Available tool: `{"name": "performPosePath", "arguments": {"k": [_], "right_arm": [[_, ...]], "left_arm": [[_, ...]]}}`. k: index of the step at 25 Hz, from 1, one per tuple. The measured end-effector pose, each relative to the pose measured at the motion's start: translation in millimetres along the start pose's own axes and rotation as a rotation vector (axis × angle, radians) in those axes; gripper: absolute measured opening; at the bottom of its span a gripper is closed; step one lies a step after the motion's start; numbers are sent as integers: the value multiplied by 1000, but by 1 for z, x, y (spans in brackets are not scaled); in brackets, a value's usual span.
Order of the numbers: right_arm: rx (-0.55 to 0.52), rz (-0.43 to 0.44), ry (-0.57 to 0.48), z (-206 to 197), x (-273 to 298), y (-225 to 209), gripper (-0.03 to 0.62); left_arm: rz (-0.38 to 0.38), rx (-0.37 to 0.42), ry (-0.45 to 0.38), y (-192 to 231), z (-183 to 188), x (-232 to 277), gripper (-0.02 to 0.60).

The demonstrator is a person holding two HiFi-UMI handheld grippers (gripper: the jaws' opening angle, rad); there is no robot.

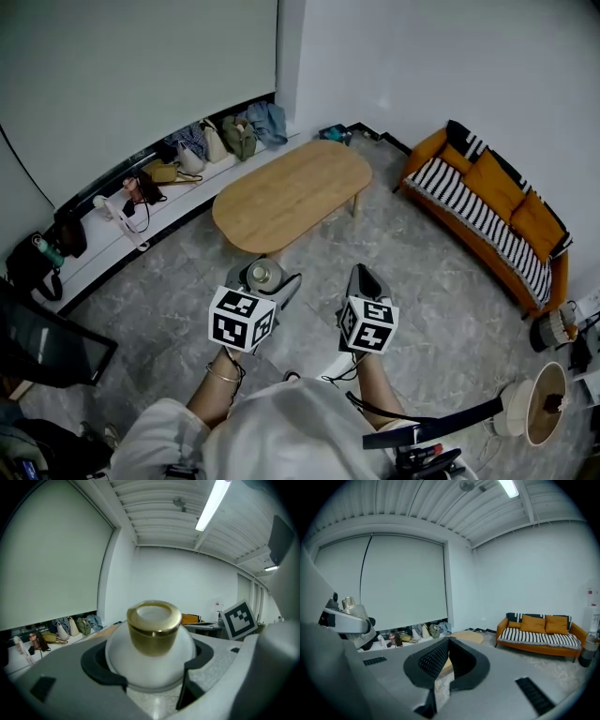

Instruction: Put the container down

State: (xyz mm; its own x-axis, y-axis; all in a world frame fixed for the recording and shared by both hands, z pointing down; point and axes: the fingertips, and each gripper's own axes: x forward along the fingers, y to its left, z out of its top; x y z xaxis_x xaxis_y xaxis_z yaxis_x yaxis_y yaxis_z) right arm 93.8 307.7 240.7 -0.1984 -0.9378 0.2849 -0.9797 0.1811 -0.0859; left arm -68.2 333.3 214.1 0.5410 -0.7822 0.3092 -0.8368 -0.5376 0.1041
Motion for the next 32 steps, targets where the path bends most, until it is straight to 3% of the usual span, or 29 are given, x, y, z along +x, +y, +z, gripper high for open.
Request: {"name": "performPosePath", "arguments": {"k": [14, 32], "right_arm": [[-3, 31, 1, 25, 75, -43, 23], [41, 8, 19, 16, 121, -85, 23]], "left_arm": [[8, -4, -7, 21, 31, 82, 344], [-10, -13, 31, 40, 28, 147, 344]]}}
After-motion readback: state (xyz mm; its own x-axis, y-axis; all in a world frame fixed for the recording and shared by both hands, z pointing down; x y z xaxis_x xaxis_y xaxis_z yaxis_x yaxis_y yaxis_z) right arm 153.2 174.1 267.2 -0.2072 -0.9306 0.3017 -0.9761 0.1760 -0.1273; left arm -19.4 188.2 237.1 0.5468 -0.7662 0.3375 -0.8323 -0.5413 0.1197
